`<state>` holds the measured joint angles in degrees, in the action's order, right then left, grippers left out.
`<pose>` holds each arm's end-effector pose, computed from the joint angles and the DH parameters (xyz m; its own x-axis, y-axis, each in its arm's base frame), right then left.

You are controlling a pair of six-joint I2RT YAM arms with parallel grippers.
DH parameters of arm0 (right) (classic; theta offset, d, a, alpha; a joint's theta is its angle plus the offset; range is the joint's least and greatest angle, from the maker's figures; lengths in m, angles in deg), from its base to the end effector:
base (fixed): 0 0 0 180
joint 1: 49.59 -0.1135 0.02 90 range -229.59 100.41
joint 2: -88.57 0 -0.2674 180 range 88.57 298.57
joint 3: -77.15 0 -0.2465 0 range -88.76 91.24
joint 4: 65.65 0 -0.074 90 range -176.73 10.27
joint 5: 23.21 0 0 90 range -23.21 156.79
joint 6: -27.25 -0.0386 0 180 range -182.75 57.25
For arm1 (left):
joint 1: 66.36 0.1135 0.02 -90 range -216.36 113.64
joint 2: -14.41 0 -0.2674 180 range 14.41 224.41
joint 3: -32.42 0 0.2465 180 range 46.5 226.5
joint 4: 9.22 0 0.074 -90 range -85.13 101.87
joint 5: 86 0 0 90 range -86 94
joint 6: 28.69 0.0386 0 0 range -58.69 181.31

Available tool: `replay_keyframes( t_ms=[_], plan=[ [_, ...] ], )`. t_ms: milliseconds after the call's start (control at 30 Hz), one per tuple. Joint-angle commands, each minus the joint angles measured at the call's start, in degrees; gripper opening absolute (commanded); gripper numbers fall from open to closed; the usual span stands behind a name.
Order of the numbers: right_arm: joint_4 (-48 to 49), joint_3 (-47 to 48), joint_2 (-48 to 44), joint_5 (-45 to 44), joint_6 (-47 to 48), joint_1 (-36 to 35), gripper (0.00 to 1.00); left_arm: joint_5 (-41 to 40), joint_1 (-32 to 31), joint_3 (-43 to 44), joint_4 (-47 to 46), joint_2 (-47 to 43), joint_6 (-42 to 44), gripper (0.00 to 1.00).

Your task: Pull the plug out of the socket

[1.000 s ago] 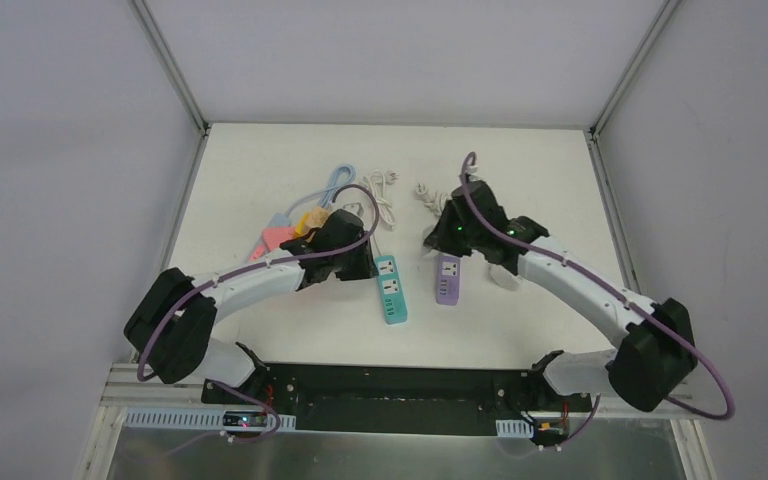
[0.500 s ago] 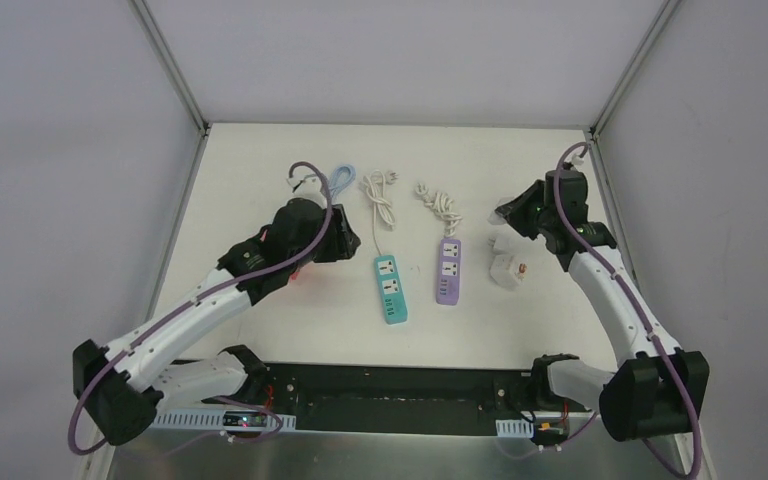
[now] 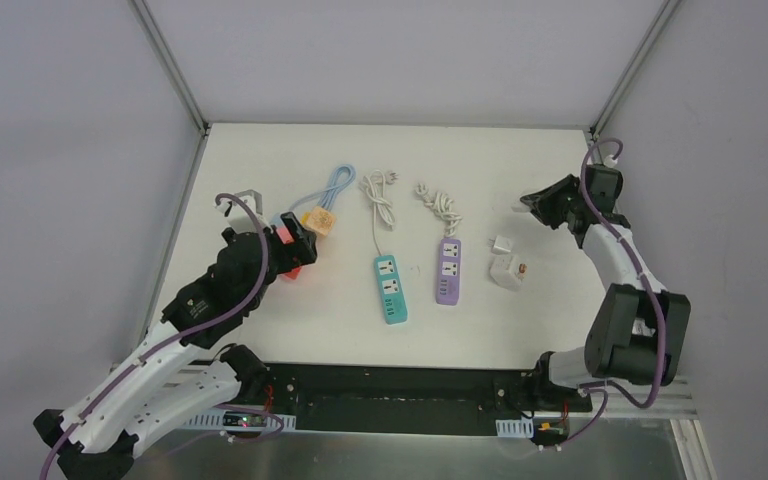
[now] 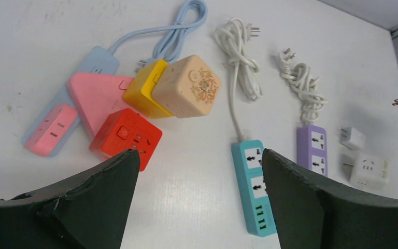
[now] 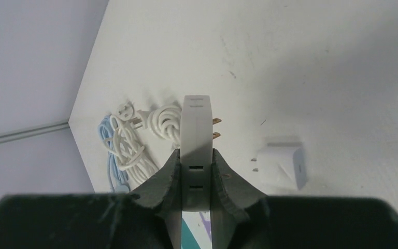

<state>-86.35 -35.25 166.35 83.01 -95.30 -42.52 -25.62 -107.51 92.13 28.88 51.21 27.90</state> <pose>0.3004 -0.0264 0.2743 -0.4937 0.5818 -0.6463 0.1731 0.7941 0.5826 0.1155 -0.0756 0.3415 -0.2819 -0.3893 -0.8769 0.0691 0.9034 -0.4233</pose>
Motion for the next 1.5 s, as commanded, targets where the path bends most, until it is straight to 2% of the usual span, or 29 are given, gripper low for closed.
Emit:
replay_keyframes(
  t_ms=[0, 133, 267, 400, 533, 667, 900, 1033, 1233, 1367, 1467],
  plan=[
    [5.21, 2.14, 8.74, 9.07, 0.2, 3.6, 0.17, -4.4, 0.37, 1.59, 4.2, 1.71, -0.41, 0.91],
    [6.34, 4.73, 16.34, 14.42, 1.01, 5.14, 0.2, -5.38, 0.52, 3.22, 6.57, 3.75, -0.98, 0.93],
    [6.35, 4.37, 19.45, 14.35, 1.54, 6.35, 0.33, -4.6, 1.29, 4.51, 8.44, 5.48, -1.37, 0.94],
    [6.38, 2.41, 18.96, 10.58, 1.81, 6.99, 0.55, -1.27, 3.55, 5.43, 9.73, 7.05, -1.88, 0.95],
    [2.89, 1.65, 17.61, 6.49, 3.03, 7.06, 0.65, 2.46, 6.72, 6.77, 11.24, 8.59, -2.93, 0.95],
    [0.65, 0.4, 13.21, 3.51, 3.9, 7.01, 0.7, 5.54, 9.92, 8.99, 13.08, 10.69, -3.19, 0.95],
    [-3.02, -2.6, 1.41, 5.01, 4.65, 6.35, 0.74, 10.38, 16.34, 12.64, 17.46, 16.09, -4.57, 0.94],
    [-3.21, -6.4, -6.32, 7.98, 3.4, 3.1, 0.74, 11.64, 20.24, 12.83, 18.32, 18.76, -6.36, 0.94],
    [-0.77, -11.92, -16.41, 9.5, -0.71, -7.59, 0.74, 20.6, 26.85, 10.43, 14.52, 23.6, -8.74, 0.92],
    [2.54, -13.85, -19.49, 8.07, -3.43, -16.56, 0.74, 26.37, 29.17, 9.66, 12.2, 26.83, -9.86, 0.82],
    [4.4, -13.9, -19.04, 5.65, -5.06, -22.44, 0.74, 25.42, 29.18, 8.21, 12.0, 28.34, -10.35, 0.74]
  ],
)
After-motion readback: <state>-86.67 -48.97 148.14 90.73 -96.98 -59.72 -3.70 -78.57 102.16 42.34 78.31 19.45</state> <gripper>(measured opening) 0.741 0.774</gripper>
